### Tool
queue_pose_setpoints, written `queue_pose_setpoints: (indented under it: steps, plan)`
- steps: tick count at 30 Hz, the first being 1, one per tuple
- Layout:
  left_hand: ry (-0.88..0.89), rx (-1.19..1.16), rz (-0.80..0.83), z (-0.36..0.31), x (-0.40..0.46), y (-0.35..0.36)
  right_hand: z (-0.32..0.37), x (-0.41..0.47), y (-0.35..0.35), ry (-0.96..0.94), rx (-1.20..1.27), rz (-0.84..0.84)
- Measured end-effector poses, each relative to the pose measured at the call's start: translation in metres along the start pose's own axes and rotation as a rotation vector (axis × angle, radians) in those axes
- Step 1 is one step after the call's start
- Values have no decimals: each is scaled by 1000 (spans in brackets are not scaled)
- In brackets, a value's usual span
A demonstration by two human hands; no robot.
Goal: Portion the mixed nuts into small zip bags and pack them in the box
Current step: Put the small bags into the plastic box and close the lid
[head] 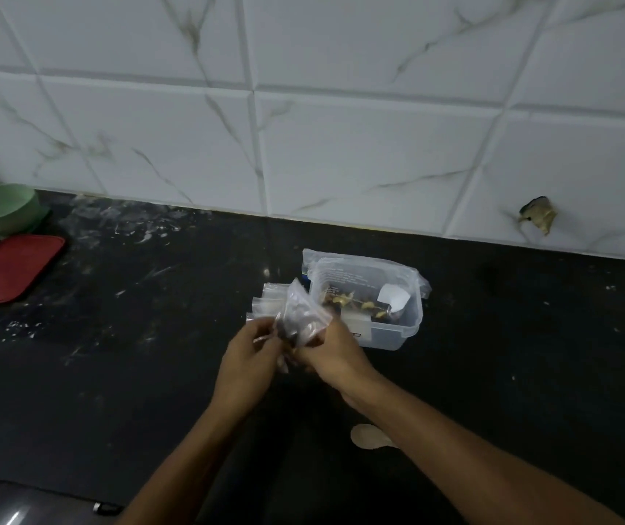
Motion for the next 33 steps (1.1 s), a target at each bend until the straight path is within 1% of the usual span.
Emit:
queue_pose_setpoints:
  steps: [2,3,5,7,8,10,13,16,18,19,22,24,25,28,29,31,33]
  plan:
    - [91,23,40,-31,9,18,23,2,-33,-69,-23,-74]
    - [133,42,61,-47,14,28,34,2,-49,-72,-28,-103]
    - [190,86,105,-73,25,50,43,4,-81,-6,9,-164]
    - [207,154,175,-90,39,78,33,11,-112,87,100,-235]
    - [197,204,213,-95,46,93,24,14,-126,132,126,-273]
    - [152,308,294,-97,59,119,6,23,-148,192,98,-306]
    - [10,364,411,-90,73,150,-21,32,-157,310,3,-243]
    - [-148,374,447,-73,88,167,-43,43,-153,409,-71,-168]
    - [-242,370,466,-60,97,176,-47,52,-148,412,-196,-85]
    - [-259,379,477,-57,100,181,-48,56,-147,408,-268,-60]
    - [-314,373,486,-53,103,188,-42,67,-142,344,-323,-44]
    - [-344,354,500,-50,103,191,-41,67,-137,373,-539,95]
    - [-347,339,511,-49,103,193,-39,67,-138,365,-654,130]
    - [-362,268,567,-45,98,194,-32,69,-142,331,-850,156]
    - [-361,271,588,-46,96,194,-29,67,-144,329,-887,129]
    - [-327,298,606,-50,92,191,-15,61,-150,305,-955,22]
    - [-226,318,524,-64,92,171,14,51,-151,198,-1060,-112]
Point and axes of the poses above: each hand's wrist, its own x-axis towards the middle knuckle, its own y-axis out of the palm, z = x × y, the point moved 10 cm from there along x, towards the middle knuckle, and after that the axes turned 11 degrees about -y, right-handed, at the moved point
